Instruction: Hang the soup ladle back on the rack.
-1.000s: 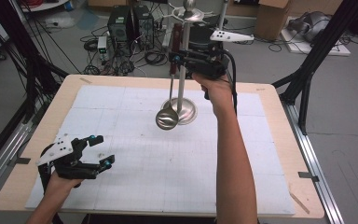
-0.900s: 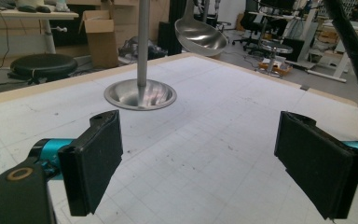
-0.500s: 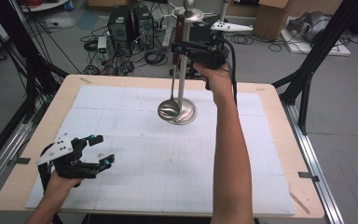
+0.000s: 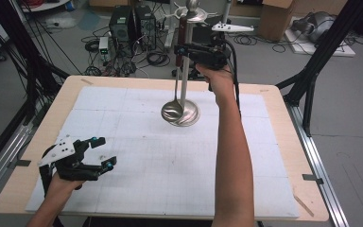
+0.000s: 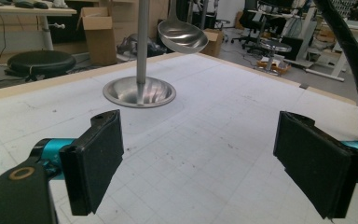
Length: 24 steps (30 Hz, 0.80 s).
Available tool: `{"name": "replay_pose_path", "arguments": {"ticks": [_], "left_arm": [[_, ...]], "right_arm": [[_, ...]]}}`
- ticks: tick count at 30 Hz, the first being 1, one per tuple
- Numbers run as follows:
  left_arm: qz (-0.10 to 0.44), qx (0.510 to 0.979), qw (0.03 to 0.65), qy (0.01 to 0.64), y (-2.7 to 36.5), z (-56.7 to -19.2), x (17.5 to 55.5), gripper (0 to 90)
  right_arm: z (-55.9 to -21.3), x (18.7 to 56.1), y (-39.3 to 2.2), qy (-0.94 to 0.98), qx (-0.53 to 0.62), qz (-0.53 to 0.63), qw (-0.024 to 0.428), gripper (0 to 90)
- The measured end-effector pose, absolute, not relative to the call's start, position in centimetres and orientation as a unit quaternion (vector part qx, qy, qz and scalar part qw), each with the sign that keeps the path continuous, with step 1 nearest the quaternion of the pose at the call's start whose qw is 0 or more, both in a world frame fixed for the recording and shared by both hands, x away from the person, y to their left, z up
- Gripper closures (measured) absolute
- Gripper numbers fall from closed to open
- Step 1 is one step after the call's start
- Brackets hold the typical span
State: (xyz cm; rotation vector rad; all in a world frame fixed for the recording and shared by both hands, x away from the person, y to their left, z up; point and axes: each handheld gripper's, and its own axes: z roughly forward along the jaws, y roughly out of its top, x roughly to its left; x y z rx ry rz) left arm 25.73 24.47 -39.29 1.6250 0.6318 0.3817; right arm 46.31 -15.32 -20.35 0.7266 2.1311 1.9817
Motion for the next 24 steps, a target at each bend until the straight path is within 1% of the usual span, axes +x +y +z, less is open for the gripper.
{"name": "replay_pose_path", "arguments": {"ticks": [3, 5, 6, 11, 13, 18, 23, 24], "left_arm": [[0.166, 0.706, 0.63, 0.278, 24.6, -39.3, 25.7, 16.4], [0.166, 0.705, 0.63, 0.28, 24.7, -39.3, 25.7, 16.4], [0.166, 0.705, 0.63, 0.28, 24.8, -39.3, 25.7, 16.4], [0.168, 0.7, 0.632, 0.287, 25.2, -39.4, 25.7, 16.6], [0.167, 0.698, 0.633, 0.291, 25.3, -39.5, 25.8, 16.6], [0.167, 0.689, 0.637, 0.301, 25.8, -39.6, 25.8, 16.7], [0.167, 0.686, 0.637, 0.309, 26.0, -39.8, 25.8, 16.7], [0.17, 0.686, 0.636, 0.31, 26.1, -39.8, 25.9, 16.7]], "right_arm": [[-20.2, 45.9, -15.2, 0.712, 0.25, 0.651, 0.085, 70.2], [-20.1, 45.5, -15.3, 0.706, 0.263, 0.65, 0.099, 58.6], [-20.0, 45.3, -15.4, 0.708, 0.27, 0.643, 0.113, 54.6], [-20.7, 43.2, -16.4, 0.712, 0.287, 0.624, 0.143, 48.2], [-21.4, 42.1, -17.1, 0.713, 0.293, 0.618, 0.155, 47.1], [-24.0, 38.9, -19.0, 0.717, 0.313, 0.597, 0.178, 39.9], [-27.0, 35.7, -21.2, 0.711, 0.34, 0.582, 0.201, 27.5], [-27.6, 35.0, -21.6, 0.709, 0.345, 0.579, 0.205, 26.3]]}}
